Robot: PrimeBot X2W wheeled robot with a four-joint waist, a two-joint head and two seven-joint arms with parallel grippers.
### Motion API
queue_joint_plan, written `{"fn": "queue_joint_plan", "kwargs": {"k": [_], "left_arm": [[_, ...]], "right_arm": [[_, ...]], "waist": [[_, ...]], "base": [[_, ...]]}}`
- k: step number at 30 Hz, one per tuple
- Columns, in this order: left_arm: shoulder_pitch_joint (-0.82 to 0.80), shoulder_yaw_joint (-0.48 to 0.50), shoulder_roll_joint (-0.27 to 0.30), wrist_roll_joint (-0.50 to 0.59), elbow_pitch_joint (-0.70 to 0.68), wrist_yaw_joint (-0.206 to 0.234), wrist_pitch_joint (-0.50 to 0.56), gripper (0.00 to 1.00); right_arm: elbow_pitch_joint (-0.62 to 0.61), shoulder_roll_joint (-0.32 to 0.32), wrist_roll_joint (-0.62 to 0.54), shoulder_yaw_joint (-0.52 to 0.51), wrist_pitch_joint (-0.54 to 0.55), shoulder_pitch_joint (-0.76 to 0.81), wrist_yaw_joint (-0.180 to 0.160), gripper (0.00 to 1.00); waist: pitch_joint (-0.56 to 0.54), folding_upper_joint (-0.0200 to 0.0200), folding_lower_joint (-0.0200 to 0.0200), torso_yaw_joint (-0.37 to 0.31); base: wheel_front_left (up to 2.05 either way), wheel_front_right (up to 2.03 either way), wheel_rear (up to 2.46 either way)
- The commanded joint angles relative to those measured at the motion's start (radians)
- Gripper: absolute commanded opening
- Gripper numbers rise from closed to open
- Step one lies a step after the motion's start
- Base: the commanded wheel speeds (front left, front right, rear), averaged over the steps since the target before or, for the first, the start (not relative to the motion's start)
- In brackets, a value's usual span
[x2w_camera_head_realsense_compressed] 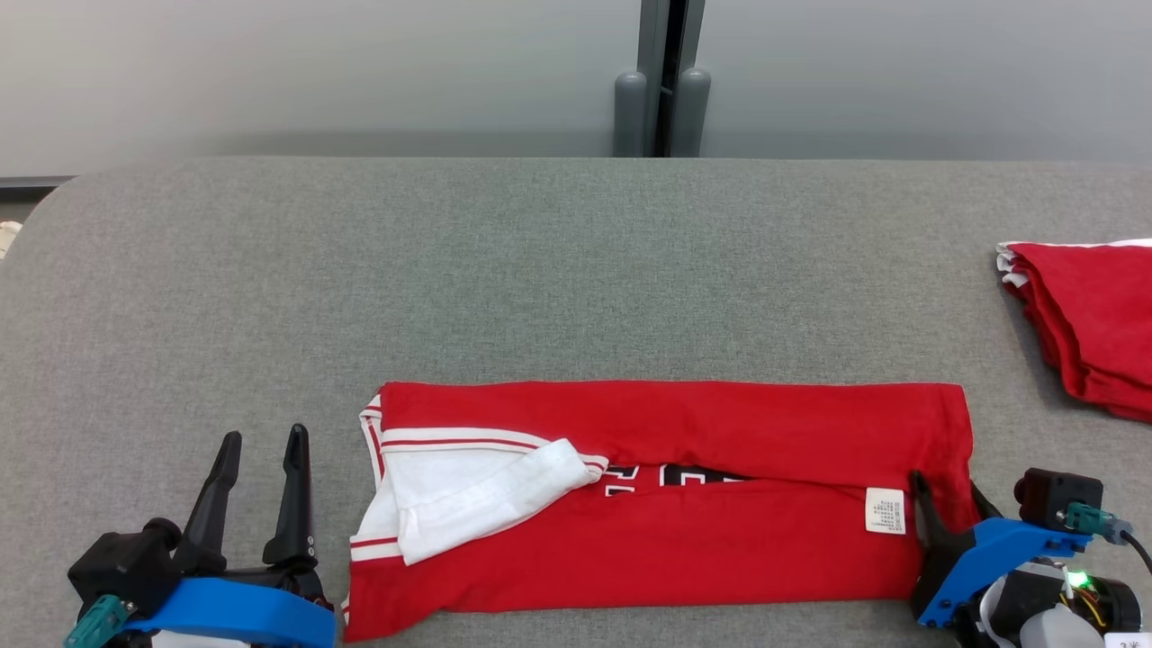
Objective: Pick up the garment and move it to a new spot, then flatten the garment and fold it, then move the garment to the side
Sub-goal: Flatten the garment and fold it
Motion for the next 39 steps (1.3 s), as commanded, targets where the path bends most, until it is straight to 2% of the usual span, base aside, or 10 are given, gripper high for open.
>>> {"fn": "queue_joint_plan", "kwargs": {"k": [1,3,4,8,12,17,22,27,31,39], "left_arm": [[0.003,0.003,-0.005,0.008,0.000,-0.005,-0.004,1.00],[0.009,0.014,-0.011,0.014,0.006,-0.007,-0.004,1.00],[0.010,0.018,-0.014,0.021,0.008,-0.006,-0.004,1.00],[0.013,0.024,-0.026,0.037,0.014,-0.013,-0.004,1.00],[0.013,0.031,-0.032,0.044,0.013,-0.017,-0.004,1.00],[0.019,0.043,-0.036,0.050,0.012,-0.020,-0.004,1.00],[0.016,0.039,-0.041,0.058,0.026,-0.020,-0.004,1.00],[-0.002,0.044,-0.030,0.072,0.041,-0.010,-0.004,1.00],[-0.003,0.057,-0.018,0.078,0.049,-0.001,-0.004,1.00],[0.003,0.068,-0.020,0.082,0.057,-0.001,-0.004,1.00]], "right_arm": [[0.019,0.004,0.005,0.013,-0.001,-0.004,0.000,0.31],[0.041,0.004,0.014,0.025,-0.010,-0.014,0.000,0.03],[0.049,0.004,0.014,0.028,-0.012,-0.021,0.000,0.00],[0.041,0.001,0.012,0.022,-0.039,-0.056,0.000,0.00],[-0.030,-0.021,-0.009,-0.015,-0.041,-0.059,0.000,0.00],[-0.201,-0.058,-0.016,-0.094,-0.004,0.001,0.000,0.00],[-0.356,-0.041,0.004,-0.137,0.061,0.054,0.000,0.00],[-0.435,-0.009,0.042,-0.049,0.094,0.074,0.000,0.00],[-0.456,0.003,0.082,0.077,0.096,0.062,0.000,0.00],[-0.361,0.002,0.268,0.394,0.034,-0.014,0.000,0.00]], "waist": [[0.001,0.0000,0.0000,0.000],[0.001,0.0000,0.0000,-0.003],[0.000,0.0000,0.0000,-0.006],[-0.005,0.0000,0.0000,-0.026],[-0.010,0.0000,0.0000,-0.048],[-0.012,0.0000,0.0000,-0.066],[-0.011,0.0000,0.0000,-0.072],[-0.008,0.0000,0.0000,-0.055],[-0.006,0.0000,0.0000,-0.028],[-0.008,0.0000,0.0000,0.042]], "base": [[0.00,0.00,0.00],[0.00,0.00,0.00],[0.00,0.00,0.00],[0.00,0.00,0.00],[0.00,0.00,0.00],[0.00,0.00,0.00],[0.00,0.00,0.00],[0.00,0.00,0.00],[0.00,0.00,0.00],[0.00,0.00,0.00]]}}
